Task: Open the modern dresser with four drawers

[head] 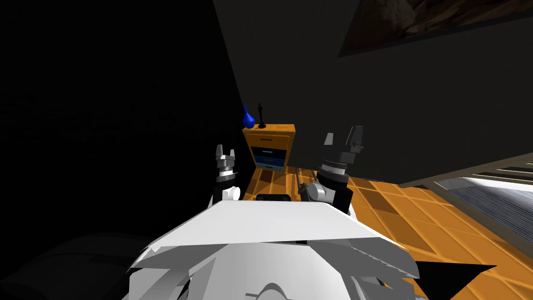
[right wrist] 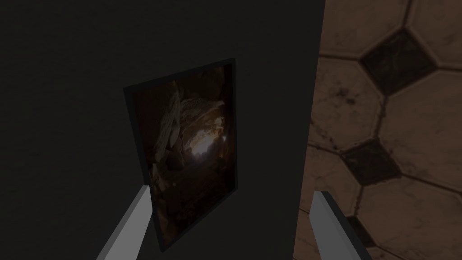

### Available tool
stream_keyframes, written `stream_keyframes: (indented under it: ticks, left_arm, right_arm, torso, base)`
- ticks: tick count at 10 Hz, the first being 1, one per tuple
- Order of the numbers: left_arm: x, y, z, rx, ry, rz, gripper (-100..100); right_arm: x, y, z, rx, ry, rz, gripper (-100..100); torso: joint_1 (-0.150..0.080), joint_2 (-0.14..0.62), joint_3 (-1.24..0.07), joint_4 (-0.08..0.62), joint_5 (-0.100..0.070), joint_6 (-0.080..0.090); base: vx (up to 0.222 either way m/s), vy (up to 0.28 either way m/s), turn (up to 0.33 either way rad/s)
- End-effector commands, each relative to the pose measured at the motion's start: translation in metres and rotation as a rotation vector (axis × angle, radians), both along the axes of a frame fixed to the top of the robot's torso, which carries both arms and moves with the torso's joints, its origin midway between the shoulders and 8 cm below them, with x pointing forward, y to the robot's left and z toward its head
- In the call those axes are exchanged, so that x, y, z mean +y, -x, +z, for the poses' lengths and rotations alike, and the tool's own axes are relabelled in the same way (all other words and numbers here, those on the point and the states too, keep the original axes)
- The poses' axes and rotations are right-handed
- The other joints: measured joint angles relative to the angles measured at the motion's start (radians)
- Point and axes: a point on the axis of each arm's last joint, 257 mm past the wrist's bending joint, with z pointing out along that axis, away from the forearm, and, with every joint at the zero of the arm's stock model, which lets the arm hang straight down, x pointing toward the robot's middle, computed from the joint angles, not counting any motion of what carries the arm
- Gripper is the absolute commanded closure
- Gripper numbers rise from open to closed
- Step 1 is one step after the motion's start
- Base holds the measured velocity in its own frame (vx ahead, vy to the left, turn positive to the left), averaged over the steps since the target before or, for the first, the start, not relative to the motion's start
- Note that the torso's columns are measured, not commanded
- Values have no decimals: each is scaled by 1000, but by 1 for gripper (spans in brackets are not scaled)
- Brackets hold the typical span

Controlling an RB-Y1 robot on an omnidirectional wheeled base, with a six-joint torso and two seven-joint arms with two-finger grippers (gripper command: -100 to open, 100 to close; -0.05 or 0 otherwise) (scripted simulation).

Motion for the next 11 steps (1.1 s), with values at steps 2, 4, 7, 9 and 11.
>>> stream_keyframes:
  ticks: [2, 4, 7, 9, 11]
  left_arm:
    - [0, 0, 0, 0, 0, 0, 0]
    - [0, 0, 0, 0, 0, 0, 0]
    - [0, 0, 0, 0, 0, 0, 0]
    - [0, 0, 0, 0, 0, 0, 0]
    - [-5, -3, -9, 20, -47, -27, -100]
  right_arm:
    - [0, 0, 0, 0, 0, 0, 0]
    - [0, 0, 0, 0, 0, 0, 0]
    - [0, 0, 0, 0, 0, 0, 0]
    - [0, 0, 0, 0, 0, 0, 0]
    - [0, 0, 0, 0, 0, 0, 0]
  torso:
    - [0, 104, -209, 105, 0, 0]
    - [0, 248, -497, 248, 0, 0]
    - [0, 470, -939, 470, 0, 0]
    - [0, 618, -1234, 617, 0, 0]
    - [0, 724, -1451, 724, 0, 0]
  base:
    - [0, 0, 0]
    - [0, 0, 0]
    - [0, 0, 0]
    - [0, 0, 0]
    - [32, 1, -22]
